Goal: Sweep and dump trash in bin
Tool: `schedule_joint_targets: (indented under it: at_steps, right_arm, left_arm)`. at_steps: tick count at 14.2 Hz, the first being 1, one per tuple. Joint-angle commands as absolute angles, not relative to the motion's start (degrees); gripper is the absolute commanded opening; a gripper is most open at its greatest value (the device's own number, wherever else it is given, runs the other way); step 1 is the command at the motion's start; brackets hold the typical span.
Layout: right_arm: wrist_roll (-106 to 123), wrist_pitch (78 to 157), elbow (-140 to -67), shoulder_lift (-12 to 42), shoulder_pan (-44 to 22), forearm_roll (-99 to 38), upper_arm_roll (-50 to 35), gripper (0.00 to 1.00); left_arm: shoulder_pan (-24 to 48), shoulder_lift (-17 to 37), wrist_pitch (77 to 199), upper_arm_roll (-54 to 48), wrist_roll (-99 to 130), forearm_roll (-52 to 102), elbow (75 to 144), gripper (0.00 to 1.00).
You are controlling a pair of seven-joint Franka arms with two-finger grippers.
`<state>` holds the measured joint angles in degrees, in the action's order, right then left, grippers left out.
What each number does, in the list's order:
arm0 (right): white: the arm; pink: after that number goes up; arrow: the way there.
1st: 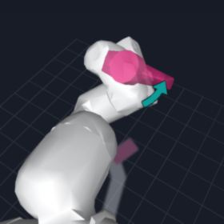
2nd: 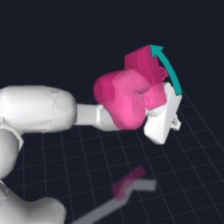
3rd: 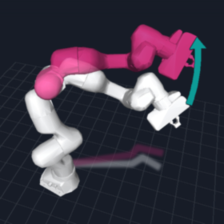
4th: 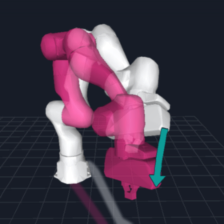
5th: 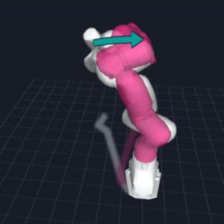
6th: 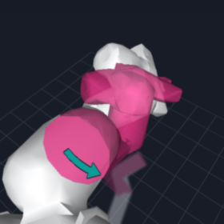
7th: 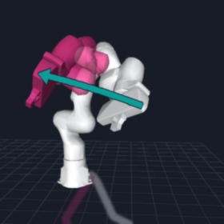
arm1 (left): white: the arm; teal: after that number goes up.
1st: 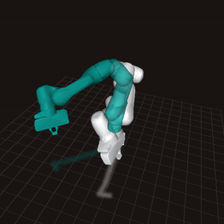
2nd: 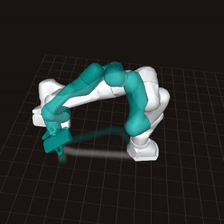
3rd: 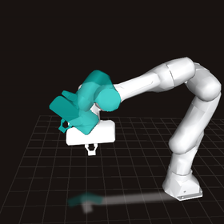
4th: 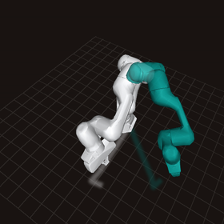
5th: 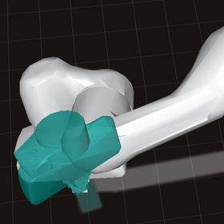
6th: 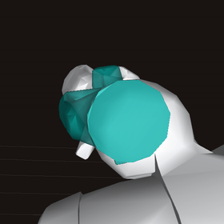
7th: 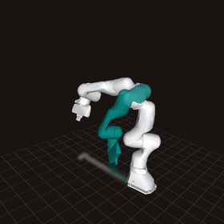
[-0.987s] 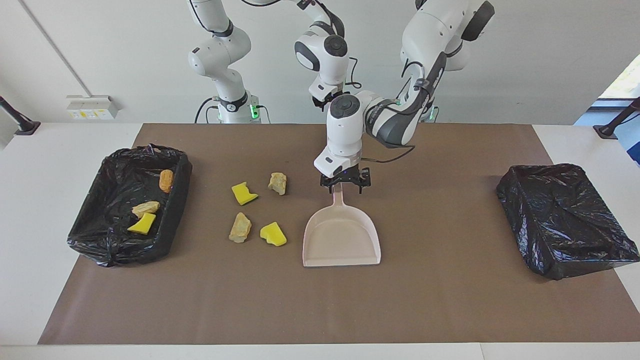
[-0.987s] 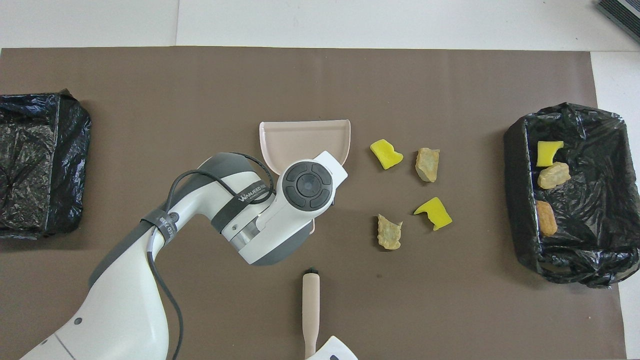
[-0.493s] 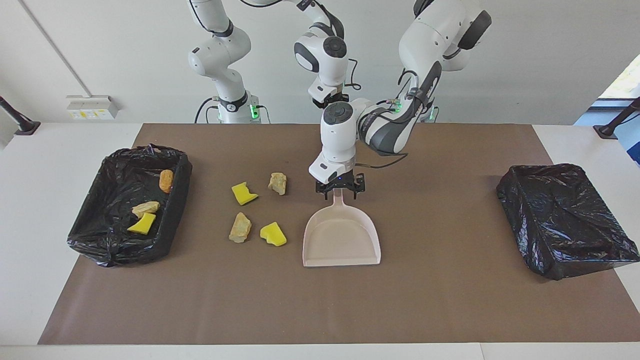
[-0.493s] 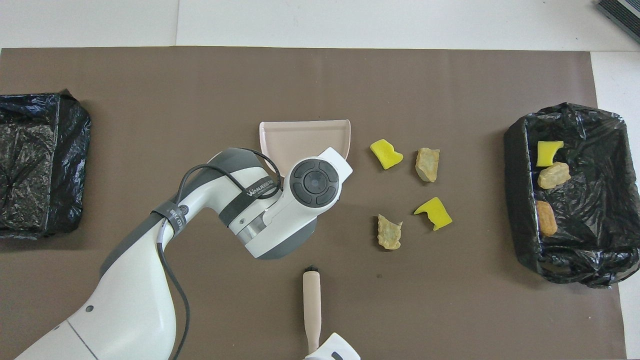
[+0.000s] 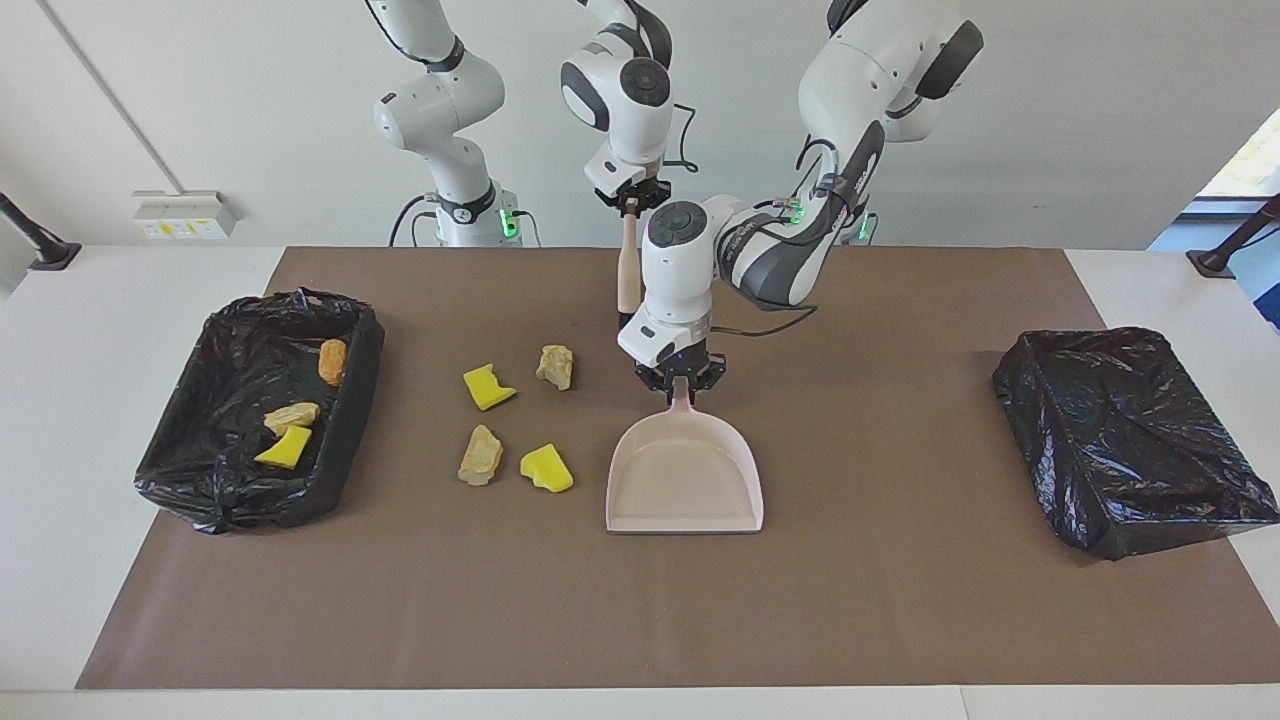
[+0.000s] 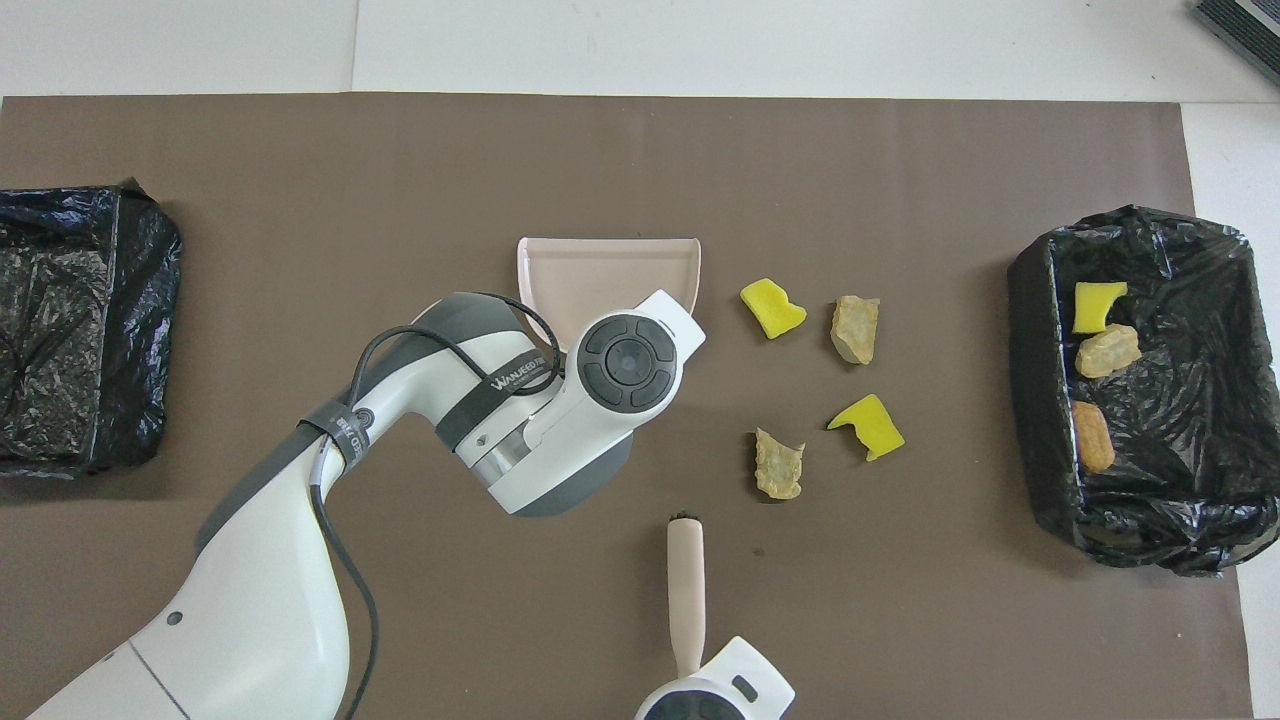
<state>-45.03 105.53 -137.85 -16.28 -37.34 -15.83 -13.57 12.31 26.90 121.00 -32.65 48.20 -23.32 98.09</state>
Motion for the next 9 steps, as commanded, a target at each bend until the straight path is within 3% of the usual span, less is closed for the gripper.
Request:
schedule_joint_targets:
  at_steps: [1,5,9]
  right_arm:
    - [-39.5,99.6,-138.6,-22.3,-31.4,-13.5,-13.8,0.00]
    - [-32.0,95.4,-138.4,-24.9,-22.4,-7.3,-13.7,0.00]
    - [-15.9,100.1,-138.3,-22.0,-8.6,4.7,-14.1,0.00]
  left_arm:
    - [10.2,22.6,119.2,-32.7,40.2,-24.0,98.9,0.00]
    - [9.1,17.8,109.3,-32.4,17.5,-23.9,100.7,0.00]
    - [8.9,14.3,109.8,-32.3,1.4,-24.3,105.5,0.00]
